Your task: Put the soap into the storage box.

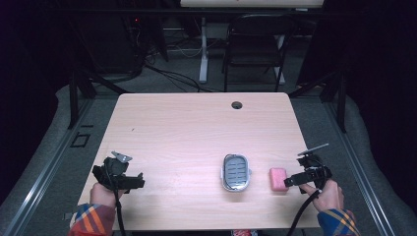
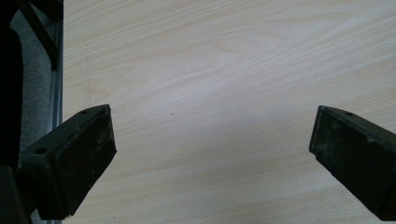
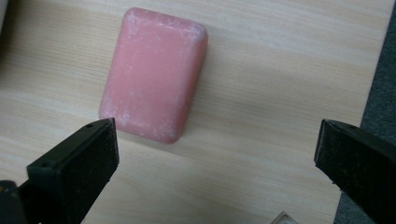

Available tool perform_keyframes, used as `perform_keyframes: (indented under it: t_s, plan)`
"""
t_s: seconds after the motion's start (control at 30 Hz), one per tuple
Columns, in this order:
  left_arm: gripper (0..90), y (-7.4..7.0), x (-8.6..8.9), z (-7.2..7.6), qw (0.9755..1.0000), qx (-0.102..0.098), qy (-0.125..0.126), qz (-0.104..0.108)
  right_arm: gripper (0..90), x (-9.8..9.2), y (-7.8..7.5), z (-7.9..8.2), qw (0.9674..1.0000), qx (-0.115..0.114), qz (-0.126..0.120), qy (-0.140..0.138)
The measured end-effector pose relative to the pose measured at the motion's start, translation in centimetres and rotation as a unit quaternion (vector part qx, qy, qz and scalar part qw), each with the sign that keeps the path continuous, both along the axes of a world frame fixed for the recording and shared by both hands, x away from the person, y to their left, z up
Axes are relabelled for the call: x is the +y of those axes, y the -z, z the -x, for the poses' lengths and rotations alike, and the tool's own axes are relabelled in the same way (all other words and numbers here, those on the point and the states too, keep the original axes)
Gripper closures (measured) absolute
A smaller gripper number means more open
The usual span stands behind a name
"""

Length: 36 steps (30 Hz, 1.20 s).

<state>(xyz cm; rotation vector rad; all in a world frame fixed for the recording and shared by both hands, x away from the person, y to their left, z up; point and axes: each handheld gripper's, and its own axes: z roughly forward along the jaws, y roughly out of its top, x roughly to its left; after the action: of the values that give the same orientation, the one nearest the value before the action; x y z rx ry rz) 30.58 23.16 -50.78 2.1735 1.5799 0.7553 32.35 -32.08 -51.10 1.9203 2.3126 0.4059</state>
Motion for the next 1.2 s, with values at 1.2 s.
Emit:
perform_keyframes:
  t_s: [1.2]
  plan:
    - [0.2,0.0,-0.1,0.0,1.0000,0.000,0.002,-0.002,0.0,3.8,0.3,-3.4,0.9991,0.035,0.022,-0.013]
